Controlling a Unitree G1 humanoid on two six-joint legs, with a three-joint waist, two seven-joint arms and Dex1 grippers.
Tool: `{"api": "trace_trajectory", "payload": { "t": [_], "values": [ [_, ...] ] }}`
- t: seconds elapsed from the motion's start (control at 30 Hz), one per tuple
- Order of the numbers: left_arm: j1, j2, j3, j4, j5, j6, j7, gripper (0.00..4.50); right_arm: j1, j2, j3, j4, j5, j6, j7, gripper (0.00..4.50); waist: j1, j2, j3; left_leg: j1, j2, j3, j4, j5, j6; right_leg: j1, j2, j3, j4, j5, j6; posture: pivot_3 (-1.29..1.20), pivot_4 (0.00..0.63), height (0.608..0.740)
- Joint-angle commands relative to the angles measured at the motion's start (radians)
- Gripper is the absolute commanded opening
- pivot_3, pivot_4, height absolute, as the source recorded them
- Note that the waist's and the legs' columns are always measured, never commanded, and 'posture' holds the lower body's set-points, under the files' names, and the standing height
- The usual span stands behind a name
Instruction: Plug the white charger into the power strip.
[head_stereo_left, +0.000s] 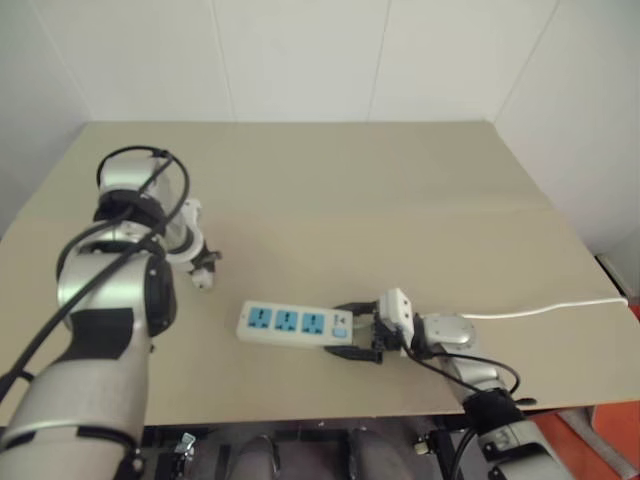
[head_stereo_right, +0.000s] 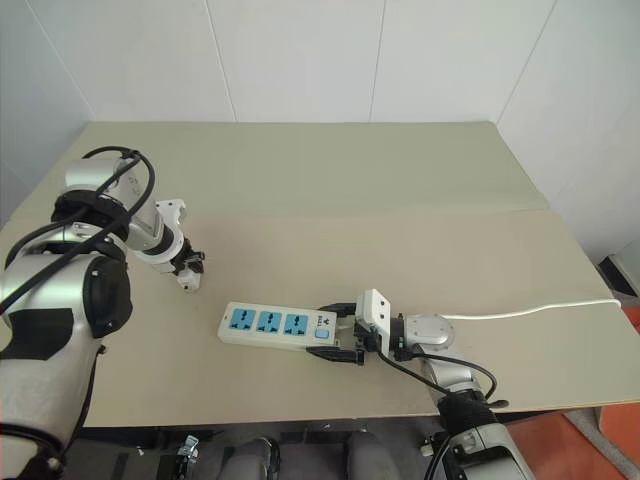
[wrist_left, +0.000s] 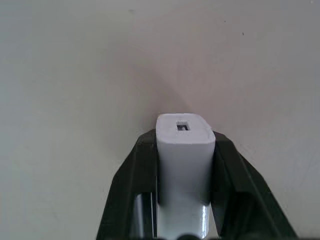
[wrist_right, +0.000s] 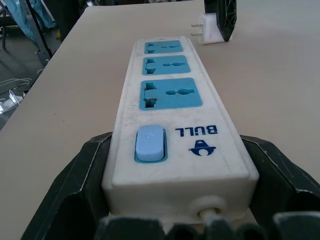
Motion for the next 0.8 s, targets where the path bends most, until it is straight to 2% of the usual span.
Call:
{"api": "trace_trajectory", "payload": {
  "t": [0.03, 0.07, 0.13, 0.23, 0.4, 0.47, 0.63, 0.8],
  "values": [
    [-0.011, 0.007, -0.046, -0.048, 0.021, -0.022, -0.058, 1.0, 0.027, -0.001, 0.016, -0.008, 0.0, 0.019, -0.006, 3.42, 0.0, 0.0, 0.0, 0.0, 0.0, 0.0, 0.0, 0.0, 0.0, 0.0, 0.0, 0.0, 0.0, 0.0, 0.0, 0.0, 0.15, 0.74],
    [-0.013, 0.008, -0.069, -0.059, 0.023, -0.024, -0.084, 1.0, 0.027, -0.002, 0.016, -0.009, 0.0, 0.02, -0.008, 3.42, 0.0, 0.0, 0.0, 0.0, 0.0, 0.0, 0.0, 0.0, 0.0, 0.0, 0.0, 0.0, 0.0, 0.0, 0.0, 0.0, 0.15, 0.74],
    [-0.019, 0.028, -0.179, -0.112, 0.006, -0.003, -0.242, 1.0, 0.028, -0.003, 0.015, -0.01, 0.0, 0.022, -0.011, 3.42, 0.001, 0.0, 0.0, 0.0, 0.0, 0.0, 0.0, 0.001, -0.001, 0.0, 0.0, 0.0, 0.0, 0.0, 0.0, 0.0, 0.15, 0.74],
    [0.011, 0.111, -0.447, -0.262, 0.017, -0.058, -0.552, 1.0, 0.026, -0.002, 0.016, -0.009, 0.0, 0.023, -0.012, 3.42, -0.005, 0.0, 0.0, 0.0, 0.0, 0.0, -0.001, 0.002, -0.004, 0.0, 0.001, 0.0, 0.0, 0.0, 0.0, 0.0, 0.15, 0.74],
    [0.026, 0.289, -0.816, -0.413, 0.135, -0.268, -0.994, 1.0, 0.021, 0.002, 0.02, 0.002, 0.0, 0.018, -0.013, 3.42, -0.009, 0.0, 0.0, 0.0, 0.0, 0.0, -0.001, 0.003, -0.005, 0.0, 0.002, 0.001, -0.002, 0.0, 0.0, 0.0, 0.15, 0.74],
    [0.023, 0.349, -0.918, -0.461, 0.191, -0.373, -1.154, 1.0, 0.021, 0.005, 0.023, 0.003, 0.0, 0.017, -0.011, 3.42, -0.007, 0.0, 0.0, 0.0, 0.0, 0.0, -0.001, 0.003, -0.005, 0.001, 0.002, 0.001, -0.003, 0.0, 0.0, 0.0, 0.15, 0.74],
    [0.059, 0.422, -0.998, -0.646, 0.245, -0.494, -1.4, 1.0, 0.017, 0.012, 0.028, 0.006, -0.002, 0.018, -0.013, 3.42, -0.003, 0.0, 0.0, 0.0, 0.001, 0.0, -0.001, 0.003, -0.005, 0.002, 0.003, 0.001, -0.004, 0.0, 0.0, 0.0, 0.15, 0.74],
    [0.183, 0.445, -0.979, -0.861, 0.269, -0.465, -1.43, 1.0, 0.024, 0.014, 0.03, -0.007, -0.002, 0.022, -0.02, 3.42, -0.008, 0.0, 0.0, 0.001, 0.002, 0.0, 0.0, 0.003, -0.005, 0.002, 0.003, 0.001, -0.003, -0.001, 0.0, 0.0, 0.15, 0.74]
  ]
}}
